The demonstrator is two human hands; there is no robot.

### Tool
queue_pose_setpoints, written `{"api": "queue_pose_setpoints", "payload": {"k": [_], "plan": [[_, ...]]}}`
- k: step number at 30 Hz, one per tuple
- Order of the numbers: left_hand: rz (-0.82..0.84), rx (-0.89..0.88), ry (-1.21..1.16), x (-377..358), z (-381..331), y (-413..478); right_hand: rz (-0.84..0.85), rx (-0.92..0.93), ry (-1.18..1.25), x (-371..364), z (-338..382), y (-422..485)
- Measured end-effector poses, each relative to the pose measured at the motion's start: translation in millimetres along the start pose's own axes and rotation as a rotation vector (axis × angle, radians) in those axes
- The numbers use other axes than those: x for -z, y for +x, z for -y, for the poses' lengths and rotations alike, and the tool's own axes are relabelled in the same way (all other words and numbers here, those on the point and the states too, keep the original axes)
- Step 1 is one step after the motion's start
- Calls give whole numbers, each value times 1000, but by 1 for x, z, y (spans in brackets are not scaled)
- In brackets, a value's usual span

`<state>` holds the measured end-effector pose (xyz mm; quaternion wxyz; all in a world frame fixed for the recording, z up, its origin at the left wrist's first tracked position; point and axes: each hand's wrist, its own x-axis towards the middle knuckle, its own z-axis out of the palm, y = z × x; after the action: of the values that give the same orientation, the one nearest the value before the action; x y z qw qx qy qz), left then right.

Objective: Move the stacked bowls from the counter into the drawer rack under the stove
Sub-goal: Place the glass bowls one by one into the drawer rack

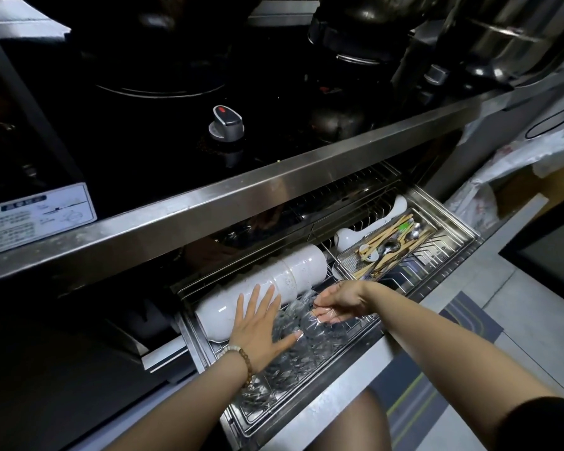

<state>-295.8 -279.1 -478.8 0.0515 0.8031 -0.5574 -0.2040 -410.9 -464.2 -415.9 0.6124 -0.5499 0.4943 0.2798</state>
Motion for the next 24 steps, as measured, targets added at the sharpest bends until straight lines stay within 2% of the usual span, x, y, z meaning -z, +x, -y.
{"api": "queue_pose_setpoints", "payload": {"k": [4, 7, 11, 17, 24], "plan": [[53, -2, -35, 8, -1, 0, -91, 22, -126, -6, 1, -13], [69, -10, -91, 19, -2, -2, -217, 114, -269, -5, 4, -23], [66, -20, -140, 43, -6, -7, -325, 243, -264, -4, 9, -56], [-16, -61, -323, 100, -29, -24, -506, 535, -220, -5, 2, -116], [-216, -241, -424, 191, -48, -61, -700, 766, -234, -22, 9, -194]]}}
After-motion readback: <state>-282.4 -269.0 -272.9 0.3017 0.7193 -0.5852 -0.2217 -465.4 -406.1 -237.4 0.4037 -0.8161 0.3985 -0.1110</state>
